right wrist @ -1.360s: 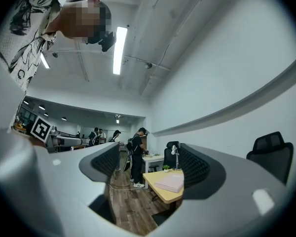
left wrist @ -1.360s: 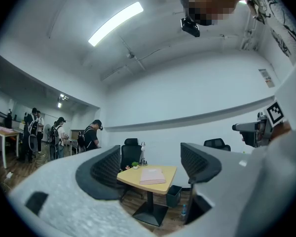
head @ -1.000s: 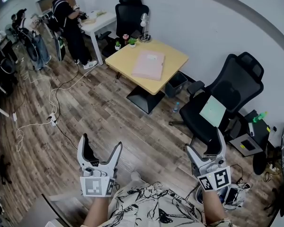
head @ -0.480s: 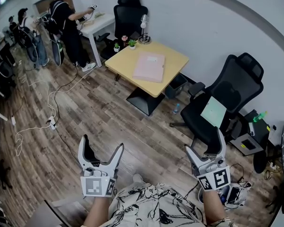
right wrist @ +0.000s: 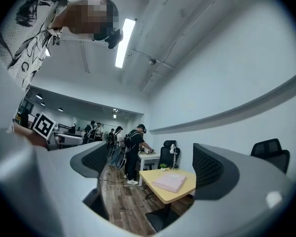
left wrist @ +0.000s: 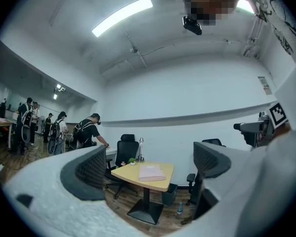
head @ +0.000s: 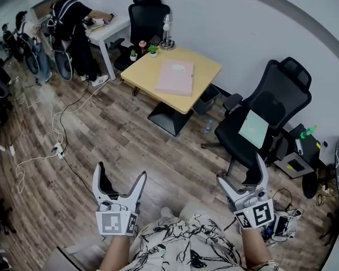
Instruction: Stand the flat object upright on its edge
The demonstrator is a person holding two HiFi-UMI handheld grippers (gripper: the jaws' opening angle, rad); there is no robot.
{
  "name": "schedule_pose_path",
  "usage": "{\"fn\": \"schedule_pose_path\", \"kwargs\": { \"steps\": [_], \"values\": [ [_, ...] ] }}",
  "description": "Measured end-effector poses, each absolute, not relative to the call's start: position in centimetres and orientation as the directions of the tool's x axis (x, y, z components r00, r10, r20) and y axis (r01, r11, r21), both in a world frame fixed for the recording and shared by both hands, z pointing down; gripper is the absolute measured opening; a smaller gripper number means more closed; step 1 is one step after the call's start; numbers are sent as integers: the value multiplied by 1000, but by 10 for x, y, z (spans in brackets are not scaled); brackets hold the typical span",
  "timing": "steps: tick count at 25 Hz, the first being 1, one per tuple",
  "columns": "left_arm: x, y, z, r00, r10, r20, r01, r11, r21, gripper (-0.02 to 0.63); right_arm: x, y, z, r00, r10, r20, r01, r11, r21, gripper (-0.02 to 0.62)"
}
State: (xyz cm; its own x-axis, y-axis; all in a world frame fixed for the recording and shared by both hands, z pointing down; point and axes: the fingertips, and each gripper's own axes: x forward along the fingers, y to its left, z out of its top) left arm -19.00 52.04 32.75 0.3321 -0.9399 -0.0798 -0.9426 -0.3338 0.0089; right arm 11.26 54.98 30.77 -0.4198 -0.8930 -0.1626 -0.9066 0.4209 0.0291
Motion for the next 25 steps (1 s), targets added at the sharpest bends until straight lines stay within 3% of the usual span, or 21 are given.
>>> {"fn": "schedule_pose_path", "kwargs": {
  "steps": [25],
  "values": [
    [-170, 411, 326, 311, -949, -60, -950, -311, -7, 545, 130, 427, 307, -433, -887, -159, -899, 439, 1, 535]
  ]
}}
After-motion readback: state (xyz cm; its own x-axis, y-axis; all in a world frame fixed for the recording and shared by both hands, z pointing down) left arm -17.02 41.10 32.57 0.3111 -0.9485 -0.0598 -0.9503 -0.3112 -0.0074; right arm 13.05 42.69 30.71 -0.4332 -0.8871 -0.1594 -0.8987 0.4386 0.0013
